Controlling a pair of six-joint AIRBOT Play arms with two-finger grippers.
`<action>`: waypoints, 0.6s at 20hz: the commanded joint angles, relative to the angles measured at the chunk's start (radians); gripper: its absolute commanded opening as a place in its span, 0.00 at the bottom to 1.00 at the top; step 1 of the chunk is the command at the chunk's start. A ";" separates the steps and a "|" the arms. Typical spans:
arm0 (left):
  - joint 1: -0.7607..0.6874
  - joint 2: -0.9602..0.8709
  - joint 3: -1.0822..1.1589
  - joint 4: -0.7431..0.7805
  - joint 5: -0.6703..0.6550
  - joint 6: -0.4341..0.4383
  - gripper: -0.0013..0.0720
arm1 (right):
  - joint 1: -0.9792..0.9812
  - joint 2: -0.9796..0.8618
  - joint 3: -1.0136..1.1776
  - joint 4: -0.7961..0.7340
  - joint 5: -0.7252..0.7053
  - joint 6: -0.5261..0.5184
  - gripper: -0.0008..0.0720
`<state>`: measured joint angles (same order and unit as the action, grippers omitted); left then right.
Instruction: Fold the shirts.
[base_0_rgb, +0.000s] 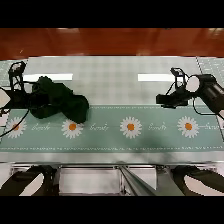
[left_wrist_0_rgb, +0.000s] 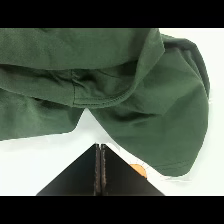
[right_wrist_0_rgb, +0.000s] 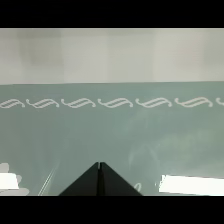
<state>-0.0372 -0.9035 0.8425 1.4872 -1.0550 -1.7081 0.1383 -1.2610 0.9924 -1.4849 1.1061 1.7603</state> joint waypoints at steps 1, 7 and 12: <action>0.000 -0.001 0.001 0.000 0.003 0.000 0.05 | 0.001 0.000 0.000 0.000 0.000 0.000 0.04; 0.000 -0.001 0.001 0.001 0.008 0.001 0.05 | 0.001 0.000 0.000 -0.002 -0.026 0.000 0.04; 0.012 0.000 0.029 0.020 0.208 0.005 0.44 | -0.002 0.000 0.050 -0.072 -0.160 0.005 0.59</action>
<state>-0.0338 -0.9039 0.8505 1.4876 -0.9737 -1.7054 0.1371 -1.2610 1.0088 -1.4982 0.9909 1.7618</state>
